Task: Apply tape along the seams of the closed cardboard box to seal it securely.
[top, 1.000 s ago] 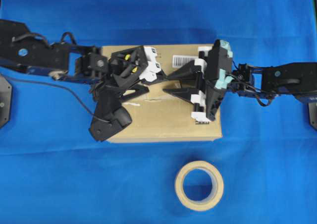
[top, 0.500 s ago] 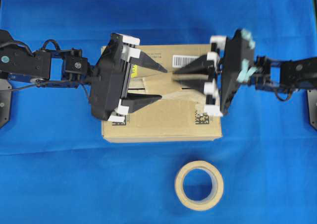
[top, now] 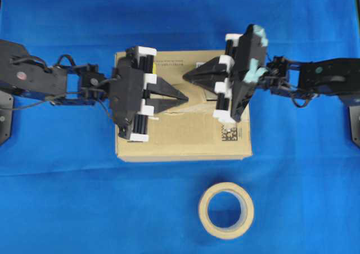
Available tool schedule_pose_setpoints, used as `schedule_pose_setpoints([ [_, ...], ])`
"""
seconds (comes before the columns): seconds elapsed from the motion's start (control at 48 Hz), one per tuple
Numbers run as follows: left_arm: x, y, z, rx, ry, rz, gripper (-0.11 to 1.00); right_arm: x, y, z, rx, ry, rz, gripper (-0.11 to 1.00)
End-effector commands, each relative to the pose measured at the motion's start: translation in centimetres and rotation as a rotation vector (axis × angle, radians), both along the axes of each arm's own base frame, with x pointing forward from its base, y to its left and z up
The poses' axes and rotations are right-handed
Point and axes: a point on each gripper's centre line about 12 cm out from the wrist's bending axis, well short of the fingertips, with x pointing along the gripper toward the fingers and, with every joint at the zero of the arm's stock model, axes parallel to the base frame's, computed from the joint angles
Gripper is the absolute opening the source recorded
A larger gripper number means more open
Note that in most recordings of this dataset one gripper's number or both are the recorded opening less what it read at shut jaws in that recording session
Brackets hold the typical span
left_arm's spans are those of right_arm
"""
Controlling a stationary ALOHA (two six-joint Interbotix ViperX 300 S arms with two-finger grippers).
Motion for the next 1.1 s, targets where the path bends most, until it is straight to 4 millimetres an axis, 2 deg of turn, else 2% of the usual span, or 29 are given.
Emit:
schedule_pose_setpoints([
  [0.0, 0.8, 0.4, 0.2, -0.003, -0.022, 0.012, 0.00, 0.9, 0.4, 0.8, -0.006, -0.024, 0.015, -0.01],
  [0.271, 1.4, 2.2, -3.2, -0.031, 0.011, 0.068, 0.00, 1.3, 1.2, -0.9, 0.000, 0.009, 0.034, -0.01],
  [0.437, 0.9, 2.4, -4.9, -0.049, 0.047, 0.082, 0.00, 1.0, 1.6, -1.8, 0.009, 0.036, 0.040, -0.01],
  [0.625, -0.5, 2.3, -5.6, -0.092, 0.078, 0.099, 0.00, 0.0, 2.0, -2.3, 0.018, 0.056, 0.047, -0.01],
  [0.916, -3.7, 2.1, -7.0, -0.130, 0.126, 0.117, 0.00, -2.7, 2.3, -3.1, 0.035, 0.091, 0.044, -0.01],
  [1.083, -3.8, 2.0, -6.3, -0.141, 0.103, 0.119, 0.00, -3.3, 2.3, -2.4, 0.034, 0.071, 0.044, -0.01],
])
